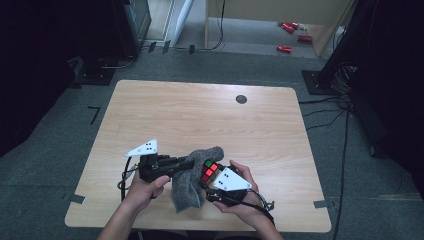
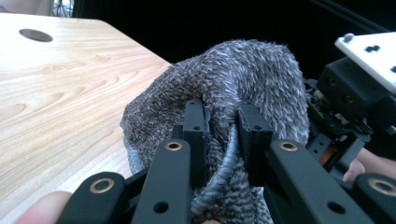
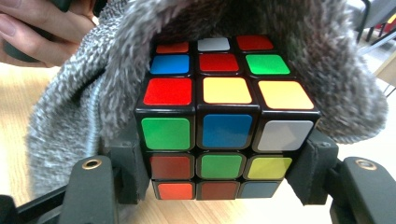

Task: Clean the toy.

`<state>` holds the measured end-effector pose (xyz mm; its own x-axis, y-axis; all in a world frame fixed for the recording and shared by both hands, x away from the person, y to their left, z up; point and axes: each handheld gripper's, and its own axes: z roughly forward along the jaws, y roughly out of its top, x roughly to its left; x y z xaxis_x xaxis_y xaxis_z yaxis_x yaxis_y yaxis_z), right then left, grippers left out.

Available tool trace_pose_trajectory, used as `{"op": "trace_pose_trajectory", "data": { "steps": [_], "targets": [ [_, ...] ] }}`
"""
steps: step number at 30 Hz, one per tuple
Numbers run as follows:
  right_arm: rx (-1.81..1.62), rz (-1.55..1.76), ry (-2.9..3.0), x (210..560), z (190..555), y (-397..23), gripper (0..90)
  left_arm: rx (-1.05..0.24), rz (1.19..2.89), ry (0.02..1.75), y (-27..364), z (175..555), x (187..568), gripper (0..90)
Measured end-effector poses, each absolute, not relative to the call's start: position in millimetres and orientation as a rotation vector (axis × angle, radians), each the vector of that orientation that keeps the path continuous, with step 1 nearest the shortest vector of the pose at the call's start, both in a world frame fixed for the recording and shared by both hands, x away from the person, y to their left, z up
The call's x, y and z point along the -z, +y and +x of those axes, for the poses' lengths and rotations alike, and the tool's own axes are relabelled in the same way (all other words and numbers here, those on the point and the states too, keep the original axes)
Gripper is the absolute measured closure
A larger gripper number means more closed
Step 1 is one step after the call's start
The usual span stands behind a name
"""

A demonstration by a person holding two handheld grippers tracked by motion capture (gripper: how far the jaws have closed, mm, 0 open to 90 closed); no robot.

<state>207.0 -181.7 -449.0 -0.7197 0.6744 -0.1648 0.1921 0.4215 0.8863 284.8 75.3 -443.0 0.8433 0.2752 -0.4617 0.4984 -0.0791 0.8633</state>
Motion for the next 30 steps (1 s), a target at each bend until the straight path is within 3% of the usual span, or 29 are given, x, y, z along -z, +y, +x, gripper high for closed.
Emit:
{"op": "trace_pose_trajectory", "data": {
  "steps": [10,26,30],
  "targets": [
    [-1.334,0.735,2.143,444,206,-187,34.5,0.112,1.793,0.627,66,282,447,78.9],
    [-1.296,0.719,2.152,448,208,-185,34.5,0.163,1.677,0.566,74,277,432,79.4],
    [-1.270,0.738,2.135,449,208,-185,34.4,0.126,1.719,0.586,69,276,433,79.0]
  ]
}}
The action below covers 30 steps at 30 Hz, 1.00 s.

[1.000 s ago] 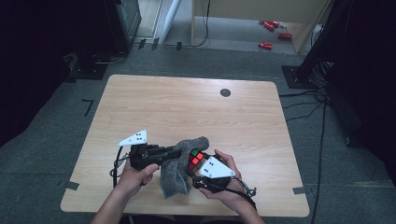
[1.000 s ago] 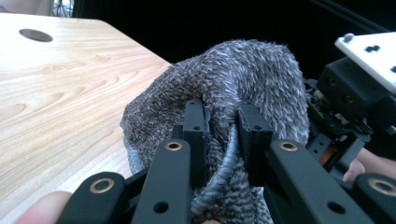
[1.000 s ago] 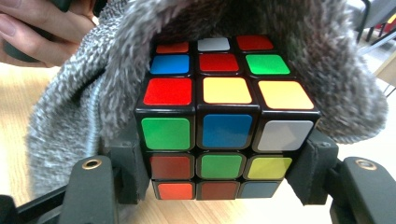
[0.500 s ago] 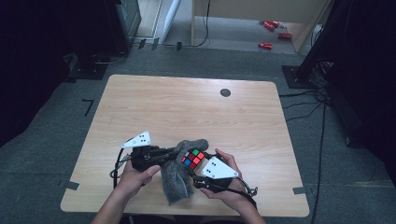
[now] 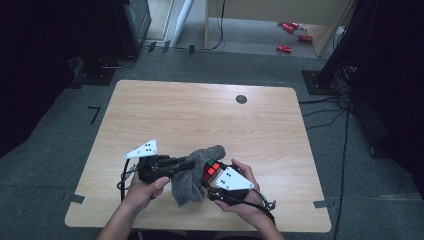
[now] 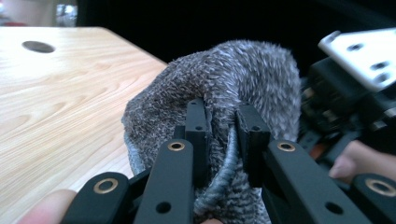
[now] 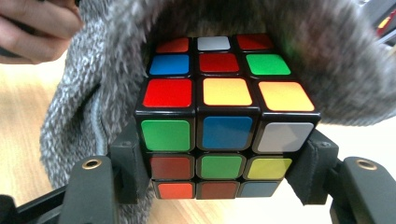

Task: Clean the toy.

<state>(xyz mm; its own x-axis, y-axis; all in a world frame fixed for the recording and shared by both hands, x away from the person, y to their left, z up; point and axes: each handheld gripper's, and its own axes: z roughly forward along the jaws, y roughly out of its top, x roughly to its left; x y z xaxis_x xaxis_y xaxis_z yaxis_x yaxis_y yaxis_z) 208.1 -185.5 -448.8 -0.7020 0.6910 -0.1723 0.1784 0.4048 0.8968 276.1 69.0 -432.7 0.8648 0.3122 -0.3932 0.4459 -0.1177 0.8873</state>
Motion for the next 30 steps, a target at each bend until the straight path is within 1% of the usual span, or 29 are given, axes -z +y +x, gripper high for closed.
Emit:
{"op": "trace_pose_trajectory", "data": {
  "steps": [4,6,7,9,14,18,22,24,27,30],
  "targets": [
    [-1.235,0.729,2.119,449,206,-184,34.5,0.117,1.714,0.608,71,278,435,78.9],
    [-1.254,0.728,2.114,447,206,-184,34.4,0.074,1.750,0.640,71,279,437,79.1],
    [-1.287,0.725,2.107,446,205,-185,34.5,0.074,1.762,0.642,71,280,439,79.1],
    [-1.321,0.716,2.097,441,203,-185,34.5,0.107,1.752,0.631,69,279,442,79.1],
    [-1.312,0.717,2.109,445,205,-188,34.4,0.080,1.751,0.613,67,275,437,79.7],
    [-1.271,0.735,2.124,450,208,-187,34.5,0.135,1.687,0.592,71,275,431,79.4],
    [-1.257,0.732,2.131,451,208,-185,34.4,0.095,1.727,0.604,68,275,431,79.1],
    [-1.246,0.727,2.132,451,207,-184,34.4,0.121,1.716,0.618,69,278,435,79.1],
    [-1.259,0.727,2.125,449,206,-184,34.5,0.105,1.739,0.654,72,281,439,79.3],
    [-1.317,0.731,2.110,444,206,-186,34.5,0.143,1.742,0.664,70,283,443,79.2]
  ]
}}
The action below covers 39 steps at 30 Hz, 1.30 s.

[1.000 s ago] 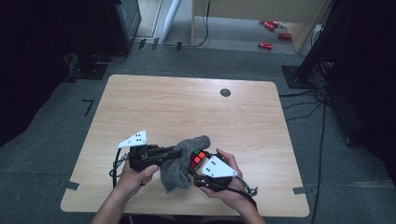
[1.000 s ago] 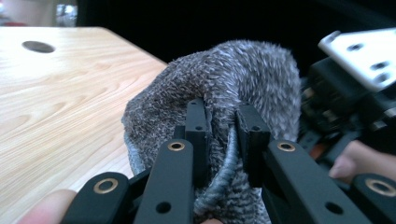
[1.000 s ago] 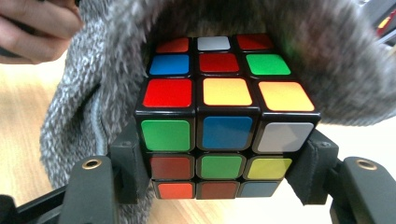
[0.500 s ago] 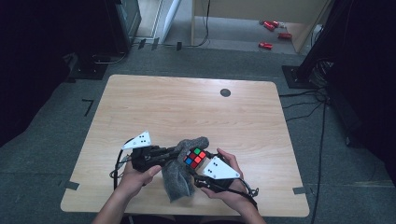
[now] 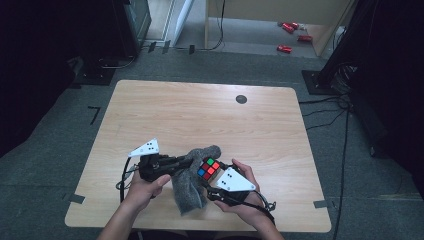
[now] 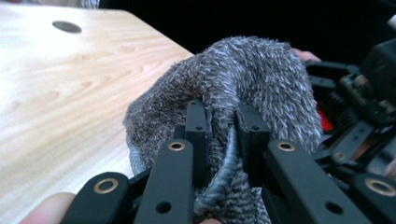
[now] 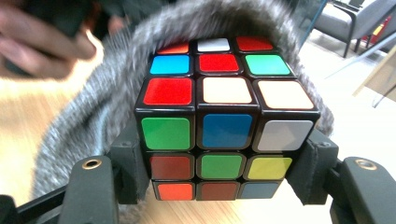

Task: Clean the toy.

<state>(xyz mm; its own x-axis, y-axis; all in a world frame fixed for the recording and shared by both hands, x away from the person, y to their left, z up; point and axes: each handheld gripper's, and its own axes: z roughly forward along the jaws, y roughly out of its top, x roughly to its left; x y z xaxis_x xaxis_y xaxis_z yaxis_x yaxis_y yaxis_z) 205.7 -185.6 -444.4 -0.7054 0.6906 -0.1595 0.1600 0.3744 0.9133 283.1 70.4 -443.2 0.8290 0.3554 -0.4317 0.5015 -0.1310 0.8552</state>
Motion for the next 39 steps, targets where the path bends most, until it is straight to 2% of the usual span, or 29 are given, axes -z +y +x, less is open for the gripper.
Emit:
{"op": "trace_pose_trajectory", "data": {
  "steps": [3,10,19,27,34,39],
  "targets": [
    [-1.304,0.729,2.119,447,206,-185,34.4,0.109,1.766,0.658,65,280,441,79.3],
    [-1.247,0.741,2.152,455,210,-183,34.4,0.128,1.706,0.611,69,275,431,78.7],
    [-1.203,0.749,2.177,460,209,-173,34.4,0.085,1.806,0.500,41,256,426,77.4],
    [-1.201,0.766,2.164,457,209,-176,34.5,0.043,1.792,0.599,54,267,429,78.2],
    [-1.198,0.773,2.166,459,209,-175,34.4,0.063,1.806,0.539,42,259,429,77.7],
    [-1.191,0.779,2.160,458,210,-177,34.4,0.046,1.800,0.603,51,266,430,78.2]
  ]
}}
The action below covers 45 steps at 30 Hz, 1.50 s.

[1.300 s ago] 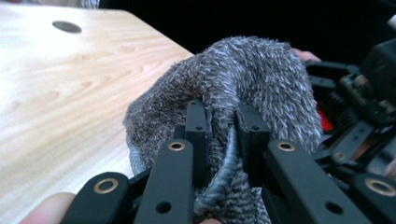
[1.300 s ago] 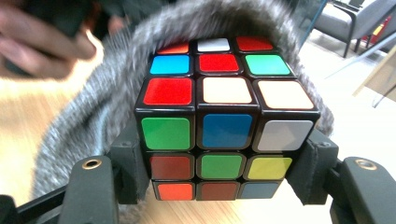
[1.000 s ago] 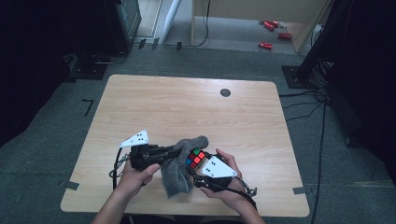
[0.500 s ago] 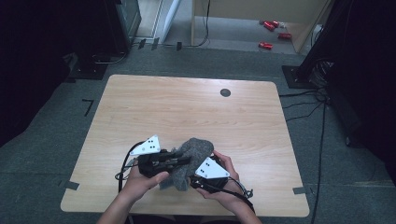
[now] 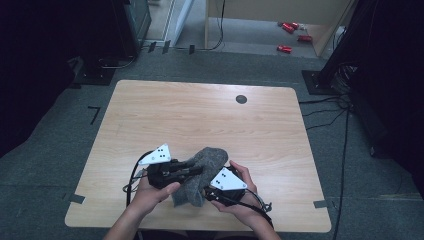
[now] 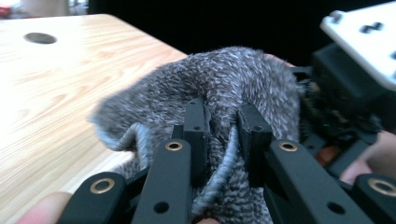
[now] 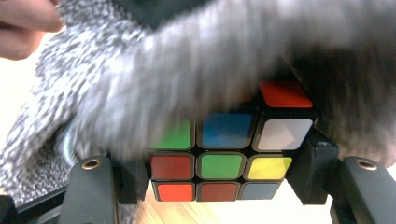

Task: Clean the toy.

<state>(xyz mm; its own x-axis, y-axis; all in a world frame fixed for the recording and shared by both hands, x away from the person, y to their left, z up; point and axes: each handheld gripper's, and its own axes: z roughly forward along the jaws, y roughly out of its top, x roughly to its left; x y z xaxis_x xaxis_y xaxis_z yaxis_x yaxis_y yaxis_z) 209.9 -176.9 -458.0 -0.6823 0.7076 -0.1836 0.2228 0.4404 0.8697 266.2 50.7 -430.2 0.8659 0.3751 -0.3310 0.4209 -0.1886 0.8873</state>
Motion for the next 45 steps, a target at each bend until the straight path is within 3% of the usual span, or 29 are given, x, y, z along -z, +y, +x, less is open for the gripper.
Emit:
{"op": "trace_pose_trajectory", "data": {
  "steps": [10,20,35,45],
  "targets": [
    [-1.178,0.781,2.176,461,210,-175,34.4,0.051,1.826,0.551,39,259,432,77.2],
    [-1.191,0.789,2.166,460,211,-177,34.4,0.030,1.802,0.636,54,269,433,77.8],
    [-1.188,0.793,2.176,463,212,-176,34.4,0.061,1.837,0.512,34,256,433,76.7],
    [-1.189,0.798,2.169,461,211,-176,34.4,0.031,1.812,0.616,50,267,434,78.1]
  ]
}}
